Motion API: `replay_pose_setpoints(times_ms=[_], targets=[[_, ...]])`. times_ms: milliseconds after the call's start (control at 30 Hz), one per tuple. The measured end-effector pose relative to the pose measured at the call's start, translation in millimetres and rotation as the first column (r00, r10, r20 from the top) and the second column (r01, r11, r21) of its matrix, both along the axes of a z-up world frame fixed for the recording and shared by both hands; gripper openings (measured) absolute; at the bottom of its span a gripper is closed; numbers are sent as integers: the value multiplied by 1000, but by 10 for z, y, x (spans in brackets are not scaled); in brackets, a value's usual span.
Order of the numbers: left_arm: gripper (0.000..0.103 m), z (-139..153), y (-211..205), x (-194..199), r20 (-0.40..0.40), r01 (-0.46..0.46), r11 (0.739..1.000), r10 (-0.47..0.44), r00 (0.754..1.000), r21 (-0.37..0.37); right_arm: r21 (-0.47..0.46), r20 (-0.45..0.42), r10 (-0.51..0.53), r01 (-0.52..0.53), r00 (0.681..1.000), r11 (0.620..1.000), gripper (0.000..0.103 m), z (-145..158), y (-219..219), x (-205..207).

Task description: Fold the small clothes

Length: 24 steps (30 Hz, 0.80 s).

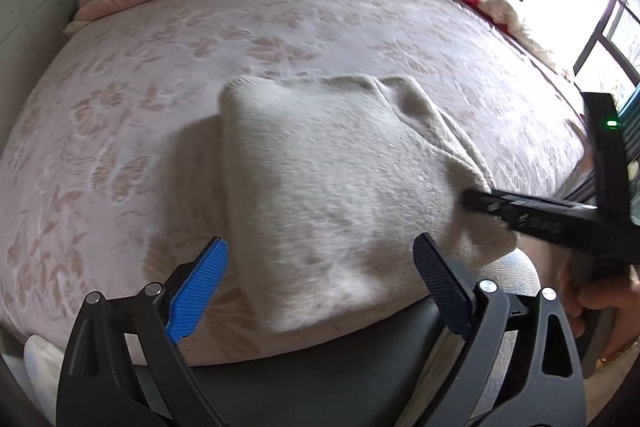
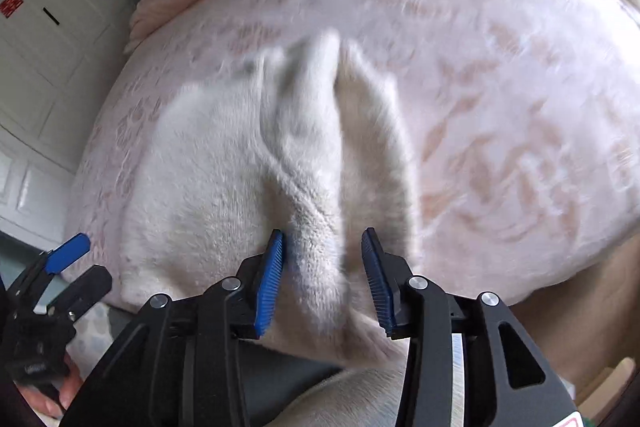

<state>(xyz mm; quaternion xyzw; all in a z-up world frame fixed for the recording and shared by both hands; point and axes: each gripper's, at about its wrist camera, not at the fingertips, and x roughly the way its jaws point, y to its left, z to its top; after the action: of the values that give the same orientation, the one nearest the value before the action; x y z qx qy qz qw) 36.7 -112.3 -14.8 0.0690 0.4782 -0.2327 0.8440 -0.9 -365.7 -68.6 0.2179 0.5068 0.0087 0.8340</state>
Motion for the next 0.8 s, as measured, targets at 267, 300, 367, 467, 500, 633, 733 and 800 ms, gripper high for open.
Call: replay_pose_setpoints(times_ms=[267,300,367,467,500,633,733,800], targets=[[91,-193,-156,53,-25,12,998,-11,1000,57,-42,44,-31,33,999,999,11,-72,-258,-71],[91,-224,-172,62,-30,10,998,-8,1000,62,-62,-15,-12,11,1000,998,12,-319,-219,-25],[91,-270,-192,77,-40,10,997,-7,999,74,-61,4,-27,27,1000,998,14,-373,-234,-73],[91,-295,-201,79,-31,11,995,-8,999,99,-35,42,-65,67,997,997,17,-93,-243,-103],[91,-301,-201,81,-29,11,995,-8,1000,103,-27,60,-73,75,996,997,18,-20,-253,-130],[91,-330,-203,106,-37,-3,994,8,999,111,-76,123,-37,47,992,996,22,260,-183,-111],[91,-355,-200,111,-39,-8,993,13,999,117,-106,74,-24,32,997,994,21,67,-124,95],[91,-365,-214,102,-32,-2,992,6,999,127,-122,8,-35,36,999,992,21,-107,-129,172]])
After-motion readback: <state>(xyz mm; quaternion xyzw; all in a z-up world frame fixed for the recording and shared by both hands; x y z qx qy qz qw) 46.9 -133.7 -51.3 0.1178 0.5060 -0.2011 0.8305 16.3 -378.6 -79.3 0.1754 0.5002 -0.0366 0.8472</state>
